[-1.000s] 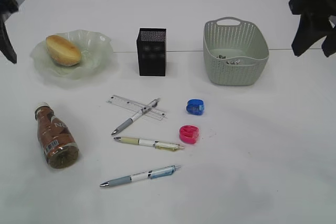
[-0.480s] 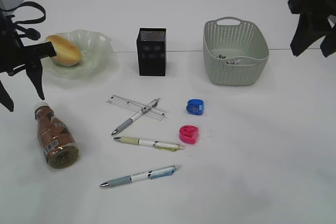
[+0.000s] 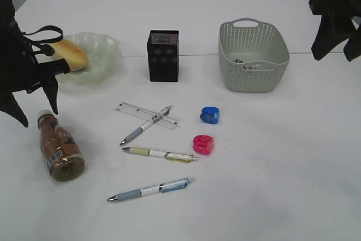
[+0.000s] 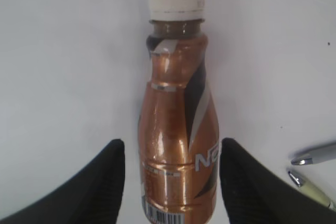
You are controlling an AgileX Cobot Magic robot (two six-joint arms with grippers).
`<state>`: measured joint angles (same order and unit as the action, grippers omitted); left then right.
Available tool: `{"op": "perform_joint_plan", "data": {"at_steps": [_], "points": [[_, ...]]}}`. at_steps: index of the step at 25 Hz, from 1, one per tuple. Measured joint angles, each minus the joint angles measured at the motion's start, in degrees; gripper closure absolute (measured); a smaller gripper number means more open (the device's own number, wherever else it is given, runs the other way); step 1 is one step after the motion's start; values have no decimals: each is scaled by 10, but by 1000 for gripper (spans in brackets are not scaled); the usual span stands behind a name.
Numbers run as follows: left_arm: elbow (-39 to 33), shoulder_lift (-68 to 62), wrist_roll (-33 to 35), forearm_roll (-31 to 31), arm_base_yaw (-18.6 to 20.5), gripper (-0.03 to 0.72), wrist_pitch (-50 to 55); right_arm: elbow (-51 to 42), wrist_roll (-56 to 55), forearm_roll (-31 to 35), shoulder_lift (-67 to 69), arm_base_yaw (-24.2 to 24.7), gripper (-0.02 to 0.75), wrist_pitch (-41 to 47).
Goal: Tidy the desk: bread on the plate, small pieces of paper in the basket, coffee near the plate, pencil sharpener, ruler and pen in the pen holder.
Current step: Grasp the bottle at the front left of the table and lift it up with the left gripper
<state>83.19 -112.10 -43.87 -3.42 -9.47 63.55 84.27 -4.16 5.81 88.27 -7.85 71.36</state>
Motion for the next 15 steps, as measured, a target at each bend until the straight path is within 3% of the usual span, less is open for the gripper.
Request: {"op": "perform_joint_plan", "data": {"at_steps": [15], "points": [[0, -65, -3, 1, 0, 193, -41, 0, 1, -2, 0, 0, 340, 0]]}}
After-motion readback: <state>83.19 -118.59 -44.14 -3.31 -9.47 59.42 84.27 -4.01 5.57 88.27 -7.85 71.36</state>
